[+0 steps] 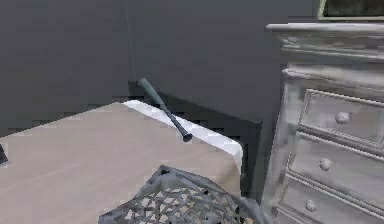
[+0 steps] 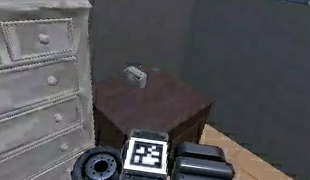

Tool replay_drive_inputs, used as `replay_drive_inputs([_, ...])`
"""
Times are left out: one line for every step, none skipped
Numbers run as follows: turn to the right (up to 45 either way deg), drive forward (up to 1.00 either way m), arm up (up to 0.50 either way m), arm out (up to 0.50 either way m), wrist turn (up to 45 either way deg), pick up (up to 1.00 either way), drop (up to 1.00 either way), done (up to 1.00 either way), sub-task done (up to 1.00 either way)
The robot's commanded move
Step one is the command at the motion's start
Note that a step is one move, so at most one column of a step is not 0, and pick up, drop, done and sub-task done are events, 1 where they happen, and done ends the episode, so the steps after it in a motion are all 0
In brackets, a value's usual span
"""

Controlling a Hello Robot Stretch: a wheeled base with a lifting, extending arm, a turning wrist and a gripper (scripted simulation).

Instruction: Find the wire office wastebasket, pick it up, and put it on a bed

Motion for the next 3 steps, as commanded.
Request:
replay_drive_inputs([-45.0, 0.00, 0.00, 0.00, 0.0, 0.00, 0.00, 0.00, 0.00])
replay_drive_inputs([-45.0, 0.00, 0.00, 0.00, 0.0, 0.00, 0.00, 0.00, 0.00])
replay_drive_inputs([-3.0, 0.00, 0.00, 0.00, 0.0, 0.00, 0.00, 0.00, 0.00])
